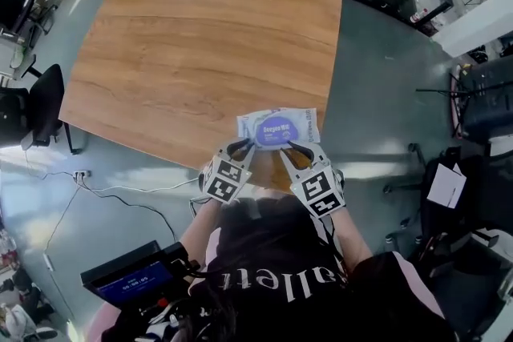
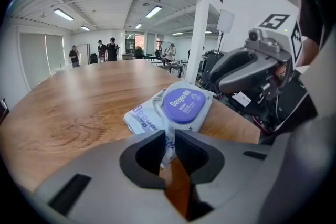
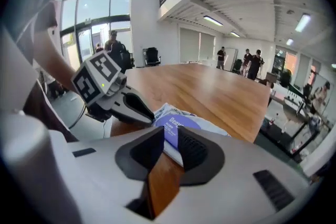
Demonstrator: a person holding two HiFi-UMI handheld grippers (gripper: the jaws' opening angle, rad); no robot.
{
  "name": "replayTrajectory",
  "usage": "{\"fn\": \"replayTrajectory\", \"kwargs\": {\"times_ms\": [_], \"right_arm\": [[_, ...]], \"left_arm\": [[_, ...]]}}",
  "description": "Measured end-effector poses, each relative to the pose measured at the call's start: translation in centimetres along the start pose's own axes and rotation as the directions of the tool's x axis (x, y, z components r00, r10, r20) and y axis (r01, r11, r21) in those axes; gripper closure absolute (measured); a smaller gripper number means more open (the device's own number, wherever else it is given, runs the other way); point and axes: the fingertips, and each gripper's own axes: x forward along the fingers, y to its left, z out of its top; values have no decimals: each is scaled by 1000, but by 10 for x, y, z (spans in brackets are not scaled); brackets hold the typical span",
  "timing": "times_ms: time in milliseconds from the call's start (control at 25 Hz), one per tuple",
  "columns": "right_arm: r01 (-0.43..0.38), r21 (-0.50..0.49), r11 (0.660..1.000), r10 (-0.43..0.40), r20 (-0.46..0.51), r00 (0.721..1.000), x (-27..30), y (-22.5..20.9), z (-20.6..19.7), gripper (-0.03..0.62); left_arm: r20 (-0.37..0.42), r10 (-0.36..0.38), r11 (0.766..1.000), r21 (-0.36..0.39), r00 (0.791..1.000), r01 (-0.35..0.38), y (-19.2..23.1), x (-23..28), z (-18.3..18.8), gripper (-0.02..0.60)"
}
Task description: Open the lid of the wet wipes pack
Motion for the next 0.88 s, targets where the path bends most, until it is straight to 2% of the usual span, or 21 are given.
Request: {"fn": "replayTrajectory", "kwargs": {"times_ms": [200, 400, 640, 800, 880], "right_arm": [[-60, -230, 971, 38, -99, 994, 21, 5, -13, 520], [-107, -434, 895, 25, -189, 982, 32, 8, -35, 517], [-168, -590, 790, 24, -243, 970, 44, 11, -40, 517], [-159, -638, 753, 18, -222, 975, 45, 11, -39, 517], [-156, -676, 720, 19, -206, 978, 45, 12, -34, 517]], "left_arm": [[-51, 10, 1000, -14, 999, -10, -2, 6, -4, 546], [-52, 14, 1000, 2, 999, -14, -8, 8, -7, 546], [-48, 29, 999, 15, 998, -28, -7, 8, -8, 546], [-45, 43, 999, 33, 998, -42, -6, 9, -7, 546], [-45, 51, 998, 48, 998, -48, -5, 9, -7, 547]]}}
